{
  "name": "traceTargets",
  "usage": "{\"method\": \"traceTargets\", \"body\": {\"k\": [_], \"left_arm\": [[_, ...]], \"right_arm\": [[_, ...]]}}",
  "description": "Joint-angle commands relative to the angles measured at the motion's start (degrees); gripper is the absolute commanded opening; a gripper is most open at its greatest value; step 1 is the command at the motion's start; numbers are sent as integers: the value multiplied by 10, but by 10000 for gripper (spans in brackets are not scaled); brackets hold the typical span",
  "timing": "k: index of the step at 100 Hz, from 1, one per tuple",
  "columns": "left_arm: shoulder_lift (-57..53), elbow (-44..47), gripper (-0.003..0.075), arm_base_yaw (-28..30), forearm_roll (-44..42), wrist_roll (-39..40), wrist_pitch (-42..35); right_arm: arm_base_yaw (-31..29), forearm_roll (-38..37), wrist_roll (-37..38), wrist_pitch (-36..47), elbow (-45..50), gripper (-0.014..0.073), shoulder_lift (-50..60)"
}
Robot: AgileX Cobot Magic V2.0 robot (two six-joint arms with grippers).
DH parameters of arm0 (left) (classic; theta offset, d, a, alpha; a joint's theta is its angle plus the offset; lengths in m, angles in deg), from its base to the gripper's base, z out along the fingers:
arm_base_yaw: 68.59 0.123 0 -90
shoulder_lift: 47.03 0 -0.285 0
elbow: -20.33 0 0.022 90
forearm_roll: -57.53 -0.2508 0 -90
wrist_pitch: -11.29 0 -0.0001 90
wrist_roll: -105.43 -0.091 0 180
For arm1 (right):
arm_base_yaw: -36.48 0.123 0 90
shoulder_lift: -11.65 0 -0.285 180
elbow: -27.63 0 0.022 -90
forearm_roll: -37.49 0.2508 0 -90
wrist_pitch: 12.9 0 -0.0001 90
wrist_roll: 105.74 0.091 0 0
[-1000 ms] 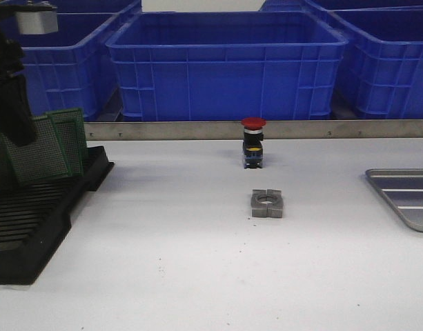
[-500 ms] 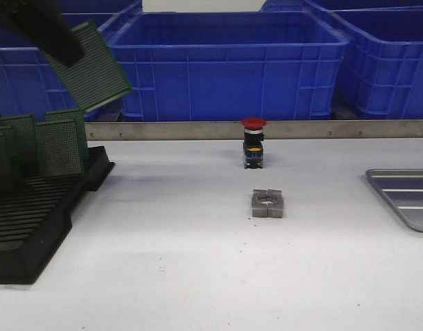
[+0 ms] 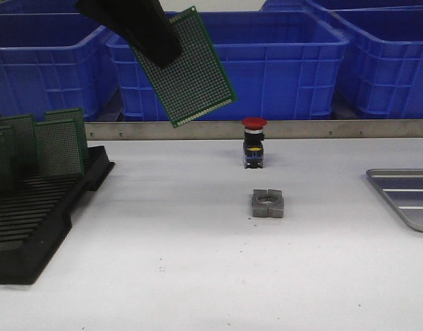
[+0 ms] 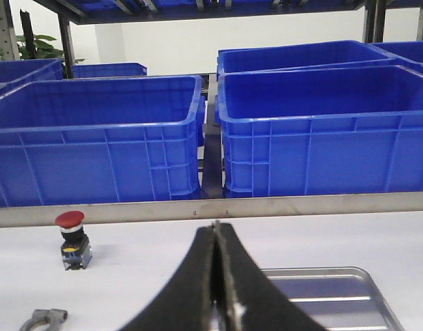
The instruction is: Place circuit board on tray
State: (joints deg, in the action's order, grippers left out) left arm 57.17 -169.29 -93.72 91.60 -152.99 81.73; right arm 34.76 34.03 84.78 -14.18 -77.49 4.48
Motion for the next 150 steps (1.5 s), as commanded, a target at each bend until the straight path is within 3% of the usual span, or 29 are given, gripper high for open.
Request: {"method": "traceTargets", "body": {"k": [1,19,33,59,69,88,95,106,115,127,150], "left_arm": [[-28,-16,-18,-6,35,7,25],[-28,-16,-18,-6,35,7,25],[-28,-16,-18,-6,35,7,25],[-28,-16,-18,-6,35,7,25],[-28,-16,-18,-6,39,7,25],[-28,-16,-18,-6,46,7,25],[-28,-16,-18,-6,46,7,25],[-28,-16,-18,-6,46,7,25],[-28,-16,-18,-6,46,7,25],[-28,-16,-18,-6,46,7,25],[-28,-16,-18,-6,46,7,25]], "right_arm": [[0,3,14,-21,-69,-68,-9],[0,3,14,-209,-208,-68,-94],[0,3,14,-308,-299,-68,-177],[0,3,14,-329,-343,-55,-245],[0,3,14,-332,-343,47,-247],[0,11,14,-340,-343,402,-247],[0,20,14,-340,-343,456,-247],[1,44,2,-331,-343,457,-250],[3,98,-57,-320,-343,457,-267],[3,218,-201,-320,-346,457,-322],[3,535,-589,-385,-382,457,-465]]}}
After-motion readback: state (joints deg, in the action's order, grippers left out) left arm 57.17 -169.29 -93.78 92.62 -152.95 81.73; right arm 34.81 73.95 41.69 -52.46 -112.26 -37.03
